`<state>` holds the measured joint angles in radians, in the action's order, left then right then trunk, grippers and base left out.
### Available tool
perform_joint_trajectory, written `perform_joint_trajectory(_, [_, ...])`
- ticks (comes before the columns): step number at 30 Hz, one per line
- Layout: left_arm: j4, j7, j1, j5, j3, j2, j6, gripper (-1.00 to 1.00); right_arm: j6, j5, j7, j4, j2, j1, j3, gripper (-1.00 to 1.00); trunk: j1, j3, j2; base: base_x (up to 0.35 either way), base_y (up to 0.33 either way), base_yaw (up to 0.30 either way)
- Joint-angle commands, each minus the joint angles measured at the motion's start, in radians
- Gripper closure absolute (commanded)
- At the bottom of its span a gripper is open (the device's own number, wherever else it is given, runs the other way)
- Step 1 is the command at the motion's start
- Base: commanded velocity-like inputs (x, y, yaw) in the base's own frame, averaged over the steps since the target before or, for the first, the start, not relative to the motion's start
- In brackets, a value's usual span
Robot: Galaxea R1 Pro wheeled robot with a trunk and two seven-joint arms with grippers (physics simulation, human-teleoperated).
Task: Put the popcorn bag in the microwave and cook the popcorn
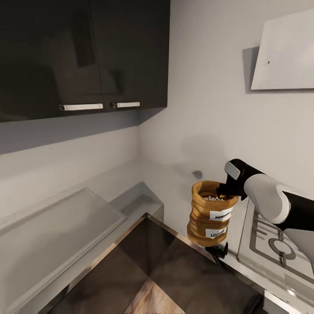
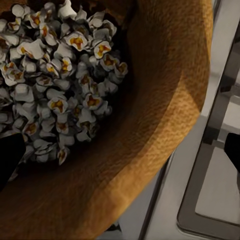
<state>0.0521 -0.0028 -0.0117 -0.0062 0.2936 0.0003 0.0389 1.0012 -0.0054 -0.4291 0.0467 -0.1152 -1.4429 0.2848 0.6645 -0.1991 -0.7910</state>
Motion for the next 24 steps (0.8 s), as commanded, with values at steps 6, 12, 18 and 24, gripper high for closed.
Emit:
perform_joint_trajectory(6, [0.003, 0.0, -0.001, -0.001, 0.004, 0.0, 0.005, -1.0, 0.002, -0.001, -0.008, 0.001, 0.0, -0.001, 0.009, -1.0, 0.0, -0.009, -0.001, 0.0, 0.0, 0.0])
perform_joint_trajectory(12, [0.003, 0.0, -0.001, -0.001, 0.004, 0.0, 0.005, -1.0, 0.002, -0.001, -0.008, 0.001, 0.0, -0.001, 0.009, -1.0, 0.0, -0.017, -0.001, 0.0, 0.0, 0.0])
perform_joint_trajectory(18, [0.003, 0.0, -0.001, -0.001, 0.004, 0.0, 0.006, -1.0, 0.002, -0.001, -0.008, 0.001, 0.0, -0.001, 0.009, -1.0, 0.0, -0.025, -0.001, 0.0, 0.0, 0.0])
perform_joint_trajectory(24, [0.003, 0.0, -0.001, -0.001, 0.004, 0.0, 0.005, -1.0, 0.002, -0.001, -0.008, 0.001, 0.0, -0.001, 0.008, -1.0, 0.0, -0.035, -0.001, 0.0, 0.0, 0.0])
